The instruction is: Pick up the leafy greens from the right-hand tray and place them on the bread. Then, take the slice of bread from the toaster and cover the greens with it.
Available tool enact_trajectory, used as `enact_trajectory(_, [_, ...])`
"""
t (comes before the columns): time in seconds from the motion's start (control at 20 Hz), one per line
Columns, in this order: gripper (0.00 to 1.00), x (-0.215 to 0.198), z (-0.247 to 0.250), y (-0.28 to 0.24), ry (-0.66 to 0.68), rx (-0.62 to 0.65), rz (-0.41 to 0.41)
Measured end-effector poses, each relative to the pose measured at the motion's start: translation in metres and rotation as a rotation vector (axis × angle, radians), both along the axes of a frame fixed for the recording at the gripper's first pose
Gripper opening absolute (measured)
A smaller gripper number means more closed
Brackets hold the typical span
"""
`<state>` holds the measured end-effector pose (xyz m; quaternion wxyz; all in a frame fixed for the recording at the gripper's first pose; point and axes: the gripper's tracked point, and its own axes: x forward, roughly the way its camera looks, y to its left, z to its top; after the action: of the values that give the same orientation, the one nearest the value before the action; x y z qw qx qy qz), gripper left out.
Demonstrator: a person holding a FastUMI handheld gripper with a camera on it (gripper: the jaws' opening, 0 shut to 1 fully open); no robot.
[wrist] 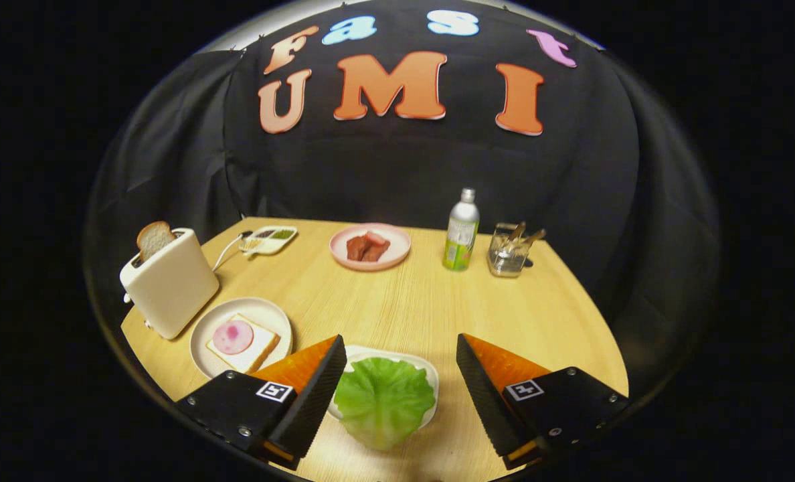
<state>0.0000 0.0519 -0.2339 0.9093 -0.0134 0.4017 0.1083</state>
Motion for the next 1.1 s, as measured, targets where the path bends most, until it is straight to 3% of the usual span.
enact_trajectory(0.5, [0.99, -0.035, -0.065, 0.025, 0.373, 0.000, 0.134])
enact_trajectory(0.85, [0.96, -0.040, -0.097, 0.014, 0.489, -0.084, 0.137])
enact_trajectory(1.1, [0.84, -0.037, -0.110, 0.021, 0.521, -0.105, 0.144])
